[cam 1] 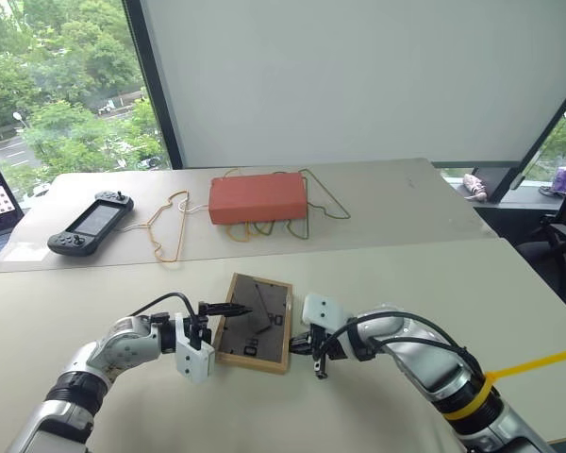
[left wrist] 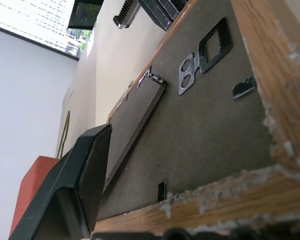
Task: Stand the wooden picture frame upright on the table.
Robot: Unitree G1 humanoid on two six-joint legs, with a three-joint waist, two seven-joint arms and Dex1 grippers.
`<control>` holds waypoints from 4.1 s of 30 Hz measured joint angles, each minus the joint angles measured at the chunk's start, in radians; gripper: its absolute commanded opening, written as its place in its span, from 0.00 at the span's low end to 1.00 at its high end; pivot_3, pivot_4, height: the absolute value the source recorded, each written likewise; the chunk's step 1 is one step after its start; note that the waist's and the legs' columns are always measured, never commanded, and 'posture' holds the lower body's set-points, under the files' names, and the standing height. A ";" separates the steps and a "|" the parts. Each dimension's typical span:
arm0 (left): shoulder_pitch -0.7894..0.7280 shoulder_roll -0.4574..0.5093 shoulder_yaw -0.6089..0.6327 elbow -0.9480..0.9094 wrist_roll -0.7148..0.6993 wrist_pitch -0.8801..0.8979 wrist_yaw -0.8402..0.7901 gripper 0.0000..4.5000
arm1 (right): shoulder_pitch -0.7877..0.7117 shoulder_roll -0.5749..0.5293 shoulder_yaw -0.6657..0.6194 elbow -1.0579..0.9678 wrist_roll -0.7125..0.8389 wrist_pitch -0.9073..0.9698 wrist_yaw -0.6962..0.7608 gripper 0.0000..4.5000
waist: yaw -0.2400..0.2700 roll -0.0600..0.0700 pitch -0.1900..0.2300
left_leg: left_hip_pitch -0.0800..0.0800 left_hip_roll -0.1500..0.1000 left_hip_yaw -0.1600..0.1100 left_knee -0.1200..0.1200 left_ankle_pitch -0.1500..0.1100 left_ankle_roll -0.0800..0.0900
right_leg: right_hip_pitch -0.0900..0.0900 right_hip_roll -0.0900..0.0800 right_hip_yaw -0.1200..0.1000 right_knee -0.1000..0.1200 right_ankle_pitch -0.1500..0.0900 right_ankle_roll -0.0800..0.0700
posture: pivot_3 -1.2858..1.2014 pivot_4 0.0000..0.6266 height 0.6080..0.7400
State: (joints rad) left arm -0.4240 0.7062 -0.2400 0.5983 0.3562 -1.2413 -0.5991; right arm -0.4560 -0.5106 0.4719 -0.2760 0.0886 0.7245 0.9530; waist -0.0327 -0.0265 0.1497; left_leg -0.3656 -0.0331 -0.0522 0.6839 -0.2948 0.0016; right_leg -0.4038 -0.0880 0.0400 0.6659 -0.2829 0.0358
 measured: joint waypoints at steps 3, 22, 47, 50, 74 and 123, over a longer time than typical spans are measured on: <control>0.014 0.004 -0.021 -0.014 -0.031 0.003 0.000 0.71 | 0.019 -0.015 -0.014 -0.014 0.013 -0.005 -0.001 0.00 | 0.003 0.000 0.000 | -0.001 -0.001 0.000 0.000 0.000 0.000 | -0.001 -0.002 0.000 -0.001 0.000 0.000 | 0.52 0.24 1.00; 0.056 0.054 -0.018 -0.120 -0.062 -0.024 0.074 0.24 | 0.023 -0.097 -0.180 0.029 0.114 0.059 -0.037 0.00 | 0.014 0.000 0.000 | -0.002 -0.002 0.001 0.000 0.000 0.000 | -0.001 -0.003 0.000 -0.002 0.001 0.002 | 0.52 0.24 1.00; 0.017 0.073 0.056 -0.152 0.327 -0.146 0.349 0.24 | -0.395 0.219 -0.343 0.452 0.416 0.475 -0.081 0.70 | 0.012 0.000 0.000 | -0.023 -0.006 0.001 0.003 0.004 -0.004 | -0.022 -0.007 -0.003 0.007 0.003 0.005 | 0.52 0.24 1.00; 0.015 0.077 0.048 -0.152 0.327 -0.146 0.355 0.24 | -0.430 0.211 -0.341 0.479 0.435 0.484 -0.058 0.93 | 0.008 0.000 0.000 | -0.022 -0.005 0.001 0.003 0.001 0.001 | -0.022 -0.007 -0.004 0.007 0.003 0.005 | 0.52 0.24 1.00; 0.017 0.078 0.062 -0.227 0.512 -0.122 0.491 0.24 | -0.467 0.330 -0.287 0.570 0.485 0.559 0.037 1.00 | -0.004 0.000 0.000 | -0.022 -0.005 0.000 0.009 0.001 0.001 | -0.022 -0.008 -0.005 0.014 0.003 0.005 | 0.52 0.24 1.00; 0.012 0.157 0.090 -0.314 0.398 -0.023 0.530 0.24 | 0.086 -0.278 -0.171 0.270 -0.796 -1.402 -0.642 1.00 | -0.010 -0.001 0.001 | -0.024 -0.003 0.014 0.012 0.004 -0.003 | -0.032 -0.006 0.000 0.018 0.004 0.004 | 0.52 0.24 1.00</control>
State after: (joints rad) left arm -0.4120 0.8632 -0.1501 0.2846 0.7542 -1.2643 -0.0695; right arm -0.3695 -0.7891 0.3006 -0.0065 -0.7076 -0.6775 0.3115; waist -0.0431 -0.0275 0.1505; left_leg -0.3892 -0.0358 -0.0380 0.6956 -0.2912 -0.0011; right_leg -0.4361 -0.0940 0.0399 0.6839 -0.2787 0.0395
